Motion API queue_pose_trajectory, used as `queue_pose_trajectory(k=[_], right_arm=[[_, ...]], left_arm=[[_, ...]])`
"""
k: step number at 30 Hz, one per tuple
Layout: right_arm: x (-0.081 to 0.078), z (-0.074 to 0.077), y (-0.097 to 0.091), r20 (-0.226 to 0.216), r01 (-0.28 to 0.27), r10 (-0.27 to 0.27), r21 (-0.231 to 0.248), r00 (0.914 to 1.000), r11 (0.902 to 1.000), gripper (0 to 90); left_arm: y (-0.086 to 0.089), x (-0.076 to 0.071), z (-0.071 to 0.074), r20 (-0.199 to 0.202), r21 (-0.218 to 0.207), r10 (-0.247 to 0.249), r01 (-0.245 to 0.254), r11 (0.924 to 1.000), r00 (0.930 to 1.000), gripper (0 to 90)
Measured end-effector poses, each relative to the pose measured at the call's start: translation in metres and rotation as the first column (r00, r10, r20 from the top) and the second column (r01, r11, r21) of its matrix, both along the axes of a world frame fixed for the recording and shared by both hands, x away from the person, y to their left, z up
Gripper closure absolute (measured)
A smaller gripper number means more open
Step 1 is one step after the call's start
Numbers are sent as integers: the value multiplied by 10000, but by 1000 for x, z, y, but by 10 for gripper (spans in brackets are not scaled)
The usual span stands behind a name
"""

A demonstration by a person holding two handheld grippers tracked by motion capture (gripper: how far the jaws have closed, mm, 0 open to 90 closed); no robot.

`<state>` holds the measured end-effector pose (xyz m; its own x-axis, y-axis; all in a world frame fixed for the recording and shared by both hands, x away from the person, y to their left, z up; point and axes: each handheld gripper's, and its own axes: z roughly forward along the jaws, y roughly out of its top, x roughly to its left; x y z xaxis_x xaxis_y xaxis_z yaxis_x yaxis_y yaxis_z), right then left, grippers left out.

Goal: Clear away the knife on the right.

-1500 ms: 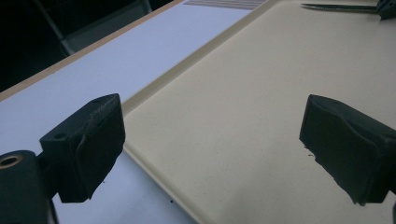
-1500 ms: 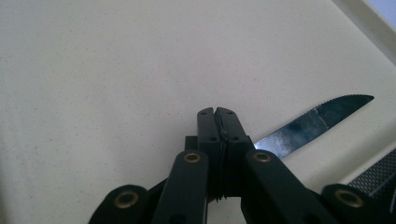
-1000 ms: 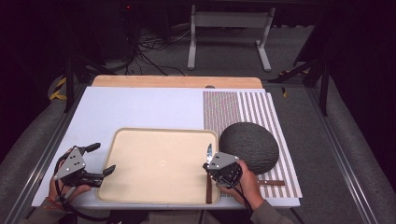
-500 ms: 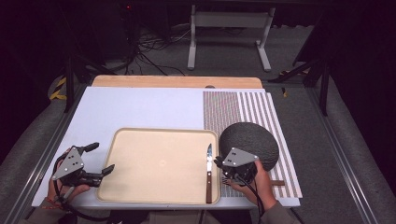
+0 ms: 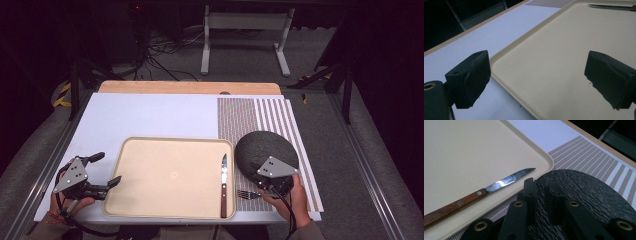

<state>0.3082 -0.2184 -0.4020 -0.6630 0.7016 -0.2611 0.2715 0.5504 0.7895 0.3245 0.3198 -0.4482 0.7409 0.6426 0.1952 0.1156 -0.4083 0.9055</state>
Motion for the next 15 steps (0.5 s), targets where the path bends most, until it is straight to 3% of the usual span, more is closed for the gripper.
queue_pose_trajectory(k=[13,15], right_arm=[[-8,0,-24,342,293,-299,158,9990,9994,691],[-11,0,-31,332,325,-336,318,9989,9990,642]], left_arm=[[-1,-1,0,-22,96,22,-22,10000,10000,77],[-1,-1,0,-8,130,34,-34,9999,10000,77]])
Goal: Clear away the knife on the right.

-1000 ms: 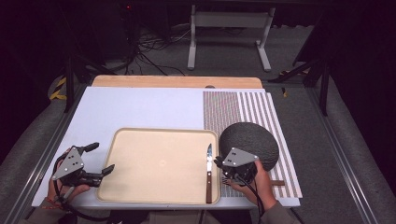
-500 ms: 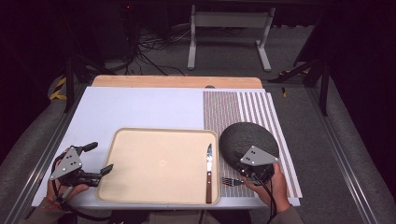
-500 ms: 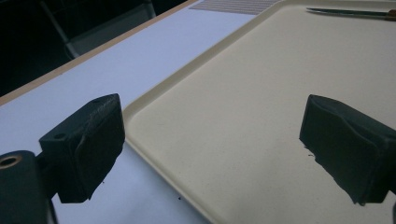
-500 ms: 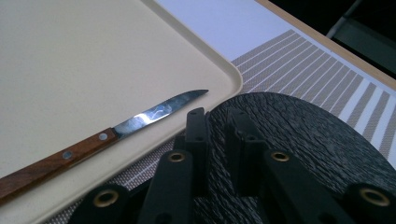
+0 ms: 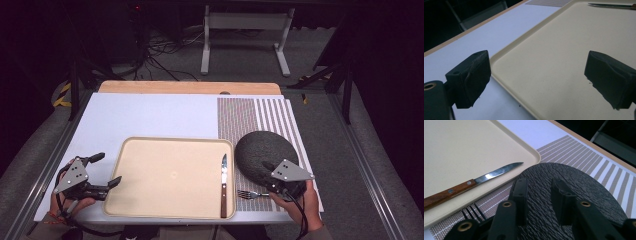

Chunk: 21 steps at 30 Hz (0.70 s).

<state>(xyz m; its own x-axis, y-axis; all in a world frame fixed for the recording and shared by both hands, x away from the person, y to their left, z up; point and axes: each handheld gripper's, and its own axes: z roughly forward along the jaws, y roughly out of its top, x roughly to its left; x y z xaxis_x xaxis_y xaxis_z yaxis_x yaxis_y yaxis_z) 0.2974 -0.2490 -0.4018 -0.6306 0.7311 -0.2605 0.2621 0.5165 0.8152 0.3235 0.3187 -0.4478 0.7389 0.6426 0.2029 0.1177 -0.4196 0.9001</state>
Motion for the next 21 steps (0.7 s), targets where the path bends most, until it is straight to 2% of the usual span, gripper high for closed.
queue_pose_trajectory(k=[2,3,12,15,21], right_arm=[[-2,-1,-6,-49,25,-25,0,10000,10000,578],[-2,-1,-6,-49,25,-25,0,10000,10000,578],[-5,-9,-16,-165,537,-539,-176,9984,9984,325],[-7,-10,-19,-111,737,-739,-209,9972,9971,270],[-10,-12,-28,-220,973,-977,-173,9950,9951,215]], left_arm=[[0,0,0,-14,5,-13,13,10000,10000,77],[-1,0,0,-9,44,-8,8,10000,10000,77],[-1,2,-1,-49,16,16,-16,10000,10000,77],[0,3,-2,-75,-29,-14,14,10000,10000,77],[0,3,-2,-134,-120,-86,85,9999,9999,79]])
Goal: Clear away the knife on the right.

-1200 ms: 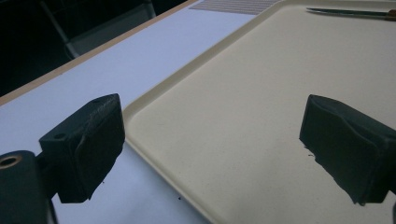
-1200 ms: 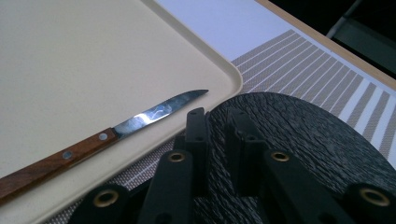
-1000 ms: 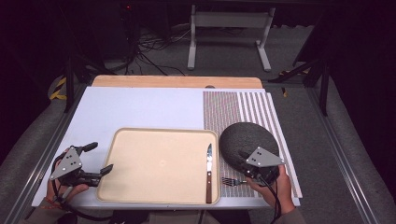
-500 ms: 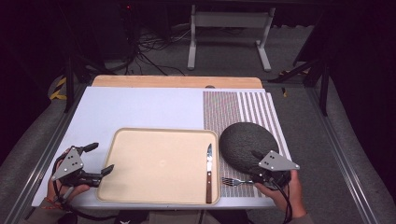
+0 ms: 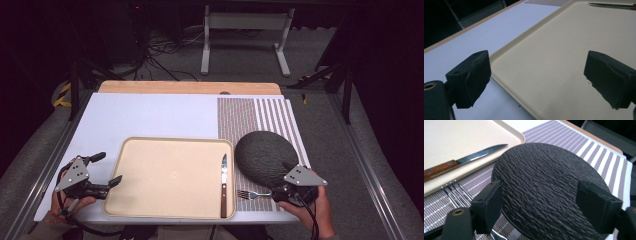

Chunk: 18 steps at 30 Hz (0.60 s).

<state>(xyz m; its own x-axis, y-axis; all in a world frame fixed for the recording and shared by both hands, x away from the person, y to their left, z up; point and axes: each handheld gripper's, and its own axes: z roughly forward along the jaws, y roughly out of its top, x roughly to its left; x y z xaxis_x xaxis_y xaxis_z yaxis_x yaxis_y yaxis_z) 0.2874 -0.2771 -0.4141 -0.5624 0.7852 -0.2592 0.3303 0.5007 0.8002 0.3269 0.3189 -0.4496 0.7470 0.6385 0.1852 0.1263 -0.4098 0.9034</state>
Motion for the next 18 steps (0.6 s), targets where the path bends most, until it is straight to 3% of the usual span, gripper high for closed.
queue_pose_trajectory(k=[4,18], right_arm=[[-4,-1,-3,-21,11,-11,-140,10000,9999,199],[-16,-7,-20,-244,301,-299,62,9993,9995,184]], left_arm=[[0,-1,1,95,-82,18,-17,10000,10000,78],[2,0,1,102,-108,-15,16,9999,9999,74]])
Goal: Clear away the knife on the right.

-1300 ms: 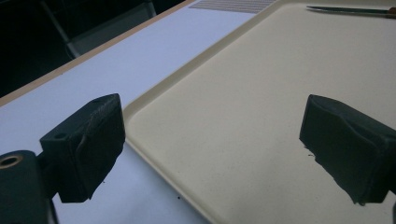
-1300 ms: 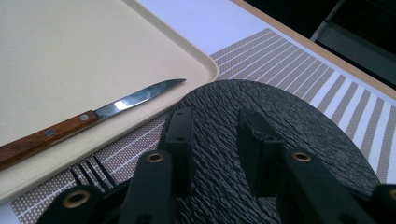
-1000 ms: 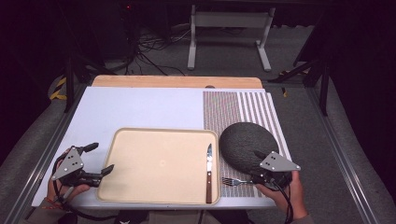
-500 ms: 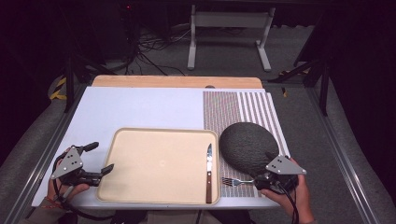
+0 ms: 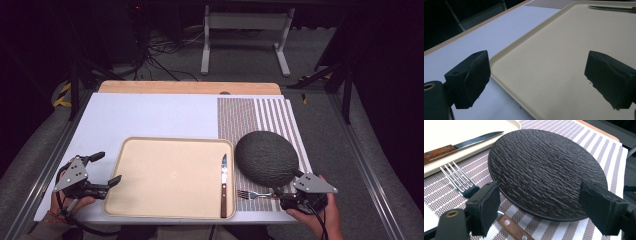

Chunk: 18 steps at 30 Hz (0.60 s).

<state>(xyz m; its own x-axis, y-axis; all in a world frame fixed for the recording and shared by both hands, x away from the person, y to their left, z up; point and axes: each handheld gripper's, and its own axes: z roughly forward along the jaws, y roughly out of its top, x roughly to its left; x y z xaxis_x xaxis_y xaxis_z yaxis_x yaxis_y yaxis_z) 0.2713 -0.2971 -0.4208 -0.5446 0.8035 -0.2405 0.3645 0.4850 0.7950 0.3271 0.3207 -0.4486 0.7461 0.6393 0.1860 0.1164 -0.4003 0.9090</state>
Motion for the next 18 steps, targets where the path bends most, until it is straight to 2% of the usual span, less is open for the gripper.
queue_pose_trajectory(k=[12,18], right_arm=[[-7,-5,-10,-291,159,-158,29,9995,9999,167],[-10,-9,-14,-656,55,-49,84,9978,10000,163]], left_arm=[[-1,0,0,-6,36,13,-13,10000,10000,74],[-1,0,0,-22,43,27,-27,10000,10000,75]])
